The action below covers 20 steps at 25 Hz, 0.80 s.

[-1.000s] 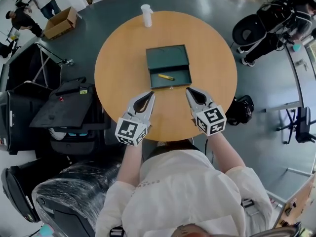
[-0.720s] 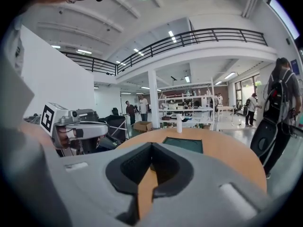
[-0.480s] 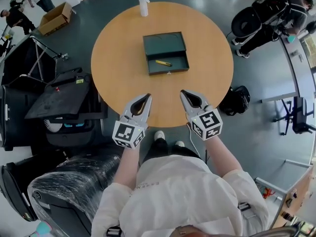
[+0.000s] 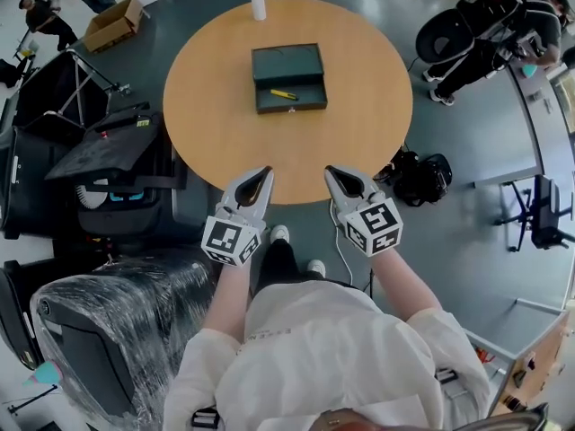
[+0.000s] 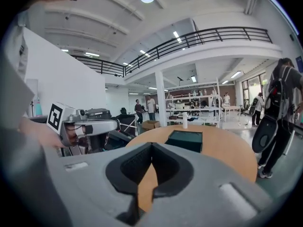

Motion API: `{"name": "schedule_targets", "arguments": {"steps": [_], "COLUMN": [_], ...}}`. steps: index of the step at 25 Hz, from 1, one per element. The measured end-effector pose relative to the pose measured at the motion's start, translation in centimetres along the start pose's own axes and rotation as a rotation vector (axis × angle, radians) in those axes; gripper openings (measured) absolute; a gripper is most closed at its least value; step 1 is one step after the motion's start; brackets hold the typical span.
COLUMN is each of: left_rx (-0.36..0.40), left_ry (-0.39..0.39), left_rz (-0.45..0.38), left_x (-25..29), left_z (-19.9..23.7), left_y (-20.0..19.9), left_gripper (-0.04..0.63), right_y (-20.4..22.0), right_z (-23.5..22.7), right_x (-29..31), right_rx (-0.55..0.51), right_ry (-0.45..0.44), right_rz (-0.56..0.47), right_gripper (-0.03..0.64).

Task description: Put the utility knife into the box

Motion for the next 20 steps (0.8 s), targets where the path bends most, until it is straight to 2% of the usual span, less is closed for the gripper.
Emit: {"name": "schedule_targets", "arguments": {"steps": [5, 10, 20], "left_rx": [-0.029, -0.019, -0.008], "left_ry": [-0.017, -0.044, -0.041], "left_rz": [-0.044, -0.037, -0.033], "left_x": [-2.0, -4.6, -7.4], "left_z": [-5.9, -10.7, -13.0], "left_y": [0.3, 0.6, 0.2], "left_gripper": [0.017, 0.017, 0.017], "right_y": [1.2, 2.9, 2.5], "right_z": [0.6, 1.5, 4.5], "right_x": [-5.7, -9.7, -11.4], "right_rx": [-0.044, -0.058, -0.053], "right_ry": [-0.050, -0.084, -0.112], "right_rz": [-0.016, 0.004, -0.034], "right_gripper": [-0.006, -0.006, -0.006]}}
Point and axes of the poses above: the fingertips, and each gripper's own axes: x forward along the fingers, z to its left, y out of its underside, the point moved 6 cm from there along -x, backward along the fingers, and after that the axes turned 3 degrees about -z, right-handed, at the moved point
